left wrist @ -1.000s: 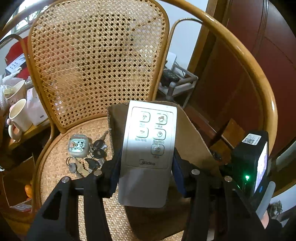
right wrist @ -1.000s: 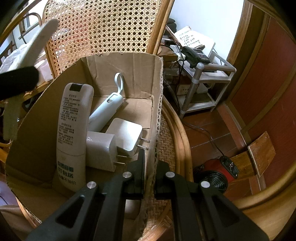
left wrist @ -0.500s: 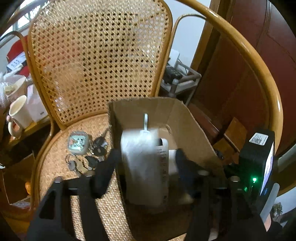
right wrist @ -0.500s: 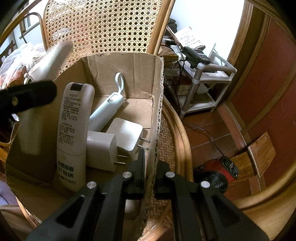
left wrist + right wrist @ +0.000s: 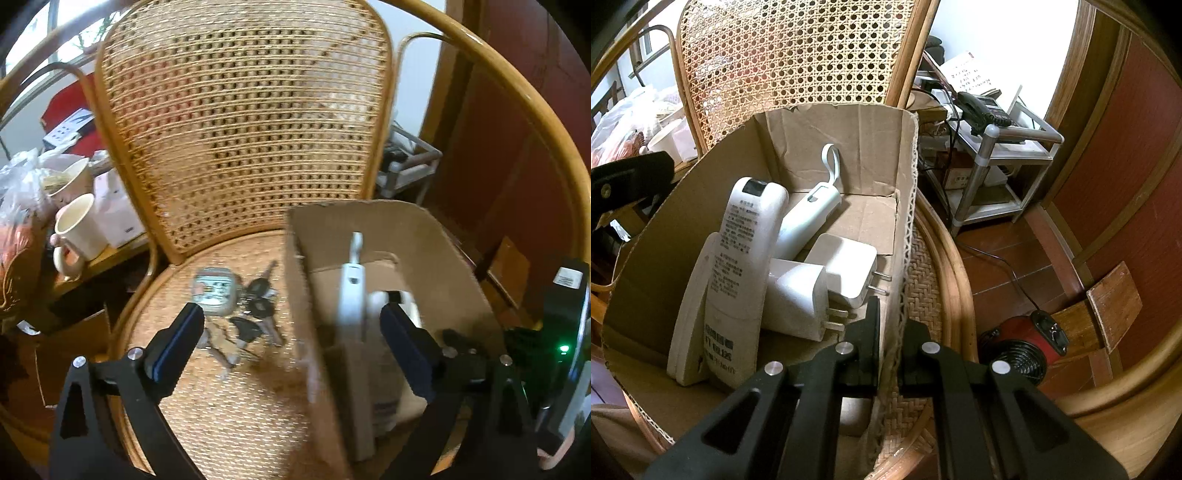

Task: Organize rigid objects
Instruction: 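Move the left gripper back over the keys and Cheers case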

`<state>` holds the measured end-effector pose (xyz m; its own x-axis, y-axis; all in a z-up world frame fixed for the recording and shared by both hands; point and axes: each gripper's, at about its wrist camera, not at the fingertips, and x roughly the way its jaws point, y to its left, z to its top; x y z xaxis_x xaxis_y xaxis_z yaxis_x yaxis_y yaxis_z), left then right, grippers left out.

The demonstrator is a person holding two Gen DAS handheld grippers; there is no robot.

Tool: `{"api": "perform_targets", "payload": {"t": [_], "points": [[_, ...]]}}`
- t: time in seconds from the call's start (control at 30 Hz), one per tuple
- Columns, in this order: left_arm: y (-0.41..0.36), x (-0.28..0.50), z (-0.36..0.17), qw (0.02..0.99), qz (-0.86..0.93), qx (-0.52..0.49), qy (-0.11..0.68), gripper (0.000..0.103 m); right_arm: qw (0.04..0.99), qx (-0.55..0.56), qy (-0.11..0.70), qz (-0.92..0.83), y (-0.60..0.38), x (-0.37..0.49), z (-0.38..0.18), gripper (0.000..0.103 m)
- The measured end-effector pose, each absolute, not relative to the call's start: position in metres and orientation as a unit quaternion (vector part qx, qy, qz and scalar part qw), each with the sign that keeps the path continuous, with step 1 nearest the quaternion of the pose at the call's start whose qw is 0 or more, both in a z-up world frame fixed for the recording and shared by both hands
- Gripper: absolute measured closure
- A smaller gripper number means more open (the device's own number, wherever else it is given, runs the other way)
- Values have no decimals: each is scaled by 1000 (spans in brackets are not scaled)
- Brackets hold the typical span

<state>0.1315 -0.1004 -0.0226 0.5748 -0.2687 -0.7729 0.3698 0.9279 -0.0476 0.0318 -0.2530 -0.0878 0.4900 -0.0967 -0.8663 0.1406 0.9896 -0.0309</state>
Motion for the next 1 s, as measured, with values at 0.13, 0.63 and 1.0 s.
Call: {"api": "perform_targets", "payload": {"t": [0.13, 0.63, 1.0], "points": [[-77, 148, -32, 886, -151, 51, 435, 6, 863, 22, 500, -69, -253, 32, -88, 95], [-14, 218, -118, 842, -59, 34, 534, 6, 863, 22, 500, -69, -253, 32, -88, 95], [-13, 229, -149, 825, -56, 41, 561, 6, 863, 22, 500, -69, -253, 32, -88, 95]]}}
